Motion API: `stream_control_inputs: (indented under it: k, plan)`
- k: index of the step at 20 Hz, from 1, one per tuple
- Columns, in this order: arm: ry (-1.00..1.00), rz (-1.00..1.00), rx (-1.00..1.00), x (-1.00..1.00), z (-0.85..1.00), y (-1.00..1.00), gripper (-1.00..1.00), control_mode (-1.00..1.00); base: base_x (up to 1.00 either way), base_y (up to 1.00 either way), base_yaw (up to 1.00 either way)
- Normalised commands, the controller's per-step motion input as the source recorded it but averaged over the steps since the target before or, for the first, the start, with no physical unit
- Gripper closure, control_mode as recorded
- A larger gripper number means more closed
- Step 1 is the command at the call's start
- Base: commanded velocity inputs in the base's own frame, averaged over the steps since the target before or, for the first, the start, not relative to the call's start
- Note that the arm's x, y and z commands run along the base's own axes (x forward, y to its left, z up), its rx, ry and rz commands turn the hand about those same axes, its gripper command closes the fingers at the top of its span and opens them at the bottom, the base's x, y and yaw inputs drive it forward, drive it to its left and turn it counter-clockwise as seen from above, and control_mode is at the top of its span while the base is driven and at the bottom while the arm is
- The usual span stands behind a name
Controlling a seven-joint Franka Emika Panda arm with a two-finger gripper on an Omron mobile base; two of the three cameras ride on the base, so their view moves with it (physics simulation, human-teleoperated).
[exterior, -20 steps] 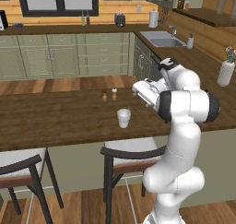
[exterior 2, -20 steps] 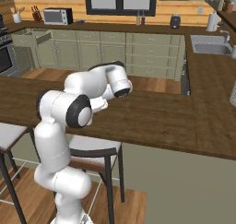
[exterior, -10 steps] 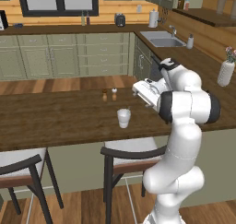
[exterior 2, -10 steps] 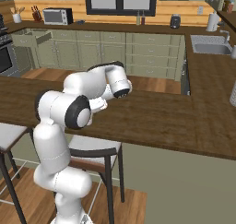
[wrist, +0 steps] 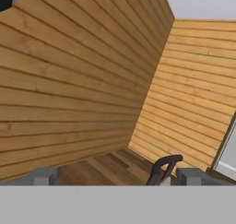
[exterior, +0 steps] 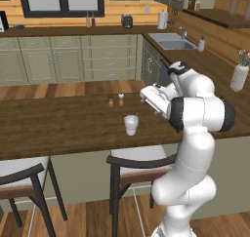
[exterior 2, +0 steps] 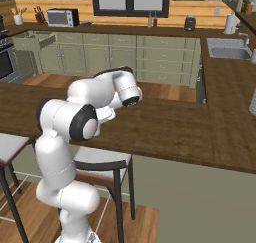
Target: Take a straw from the drawer in front and place it inside the glass cup on the dining counter.
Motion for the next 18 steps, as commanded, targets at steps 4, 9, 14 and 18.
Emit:
stream_control_inputs:
  k: [4,9,14,18]
  plan:
    - [-0.08,0.0,-0.03,-0.32,0.0,0.14,-1.0,-1.0,0.0,0.0,0.0]
    - [-0.1,0.0,-0.06,-0.39,0.0,0.29,-1.0,-1.0,0.0,0.0,0.0]
    - [-0.05,0.0,-0.07,-0.25,0.02,0.36,-1.0,-1.0,0.0,0.0,0.0]
    - [-0.02,0.0,-0.07,-0.17,0.0,0.38,-1.0,-1.0,0.0,0.0,0.0]
